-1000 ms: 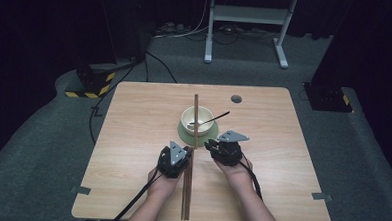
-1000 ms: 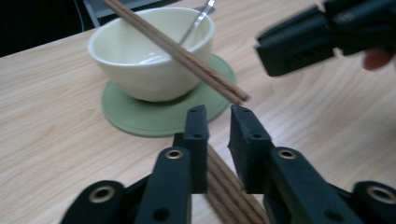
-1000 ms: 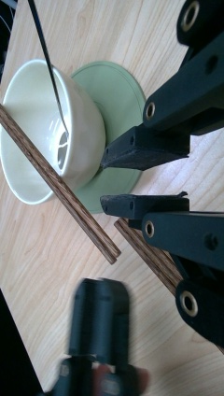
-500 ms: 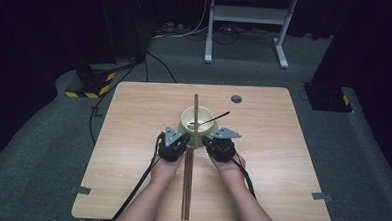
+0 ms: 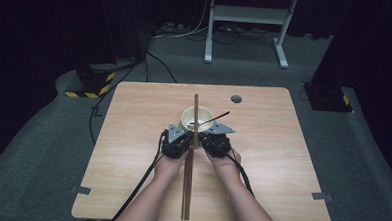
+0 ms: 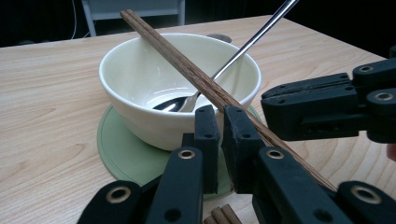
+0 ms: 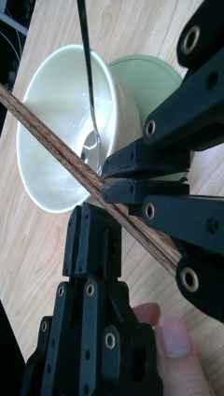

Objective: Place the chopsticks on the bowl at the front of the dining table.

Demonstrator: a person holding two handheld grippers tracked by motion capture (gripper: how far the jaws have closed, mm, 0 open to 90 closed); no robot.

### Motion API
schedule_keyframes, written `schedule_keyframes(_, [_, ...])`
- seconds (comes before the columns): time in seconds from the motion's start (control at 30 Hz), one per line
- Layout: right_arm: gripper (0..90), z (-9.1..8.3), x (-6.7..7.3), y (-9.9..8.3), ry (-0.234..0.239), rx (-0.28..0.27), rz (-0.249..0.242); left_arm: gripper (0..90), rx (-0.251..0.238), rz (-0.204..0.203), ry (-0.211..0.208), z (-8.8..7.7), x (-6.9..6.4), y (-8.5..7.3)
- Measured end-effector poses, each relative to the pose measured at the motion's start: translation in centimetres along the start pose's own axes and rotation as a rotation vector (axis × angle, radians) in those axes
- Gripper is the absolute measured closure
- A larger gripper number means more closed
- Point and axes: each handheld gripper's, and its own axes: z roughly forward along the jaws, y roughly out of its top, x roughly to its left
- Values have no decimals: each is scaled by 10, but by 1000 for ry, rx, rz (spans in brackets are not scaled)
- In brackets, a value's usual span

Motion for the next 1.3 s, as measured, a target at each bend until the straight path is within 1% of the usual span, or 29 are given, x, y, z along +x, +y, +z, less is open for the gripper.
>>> schedule_keyframes(0.1, [860,1,1,0,-4,-2,-1,839,-1,-6,2,1,1,0])
schedule_keyframes(0.23, [860,3,1,-1,-14,-3,-2,839,1,-1,1,2,1,-1])
schedule_keyframes(0.3, [860,3,2,-1,-7,5,10,840,4,1,-2,3,1,-1])
schedule_keyframes(0.4, [860,4,2,-1,-10,2,3,842,6,0,-3,3,0,-1])
schedule_keyframes(0.87, [859,5,2,-2,-7,-3,12,842,14,1,2,4,1,-2])
schedule_keyframes(0.9, [857,5,2,-2,-8,-3,12,842,11,10,0,4,2,-1])
schedule_keyframes(0.97, [857,5,2,-1,-7,-3,13,842,12,11,1,4,2,-1])
schedule_keyframes(1.13, [845,6,2,-1,-10,-2,16,841,18,6,5,4,3,-2])
schedule_keyframes(1.3, [810,2,0,-1,-21,-10,13,829,14,3,18,-1,8,-2])
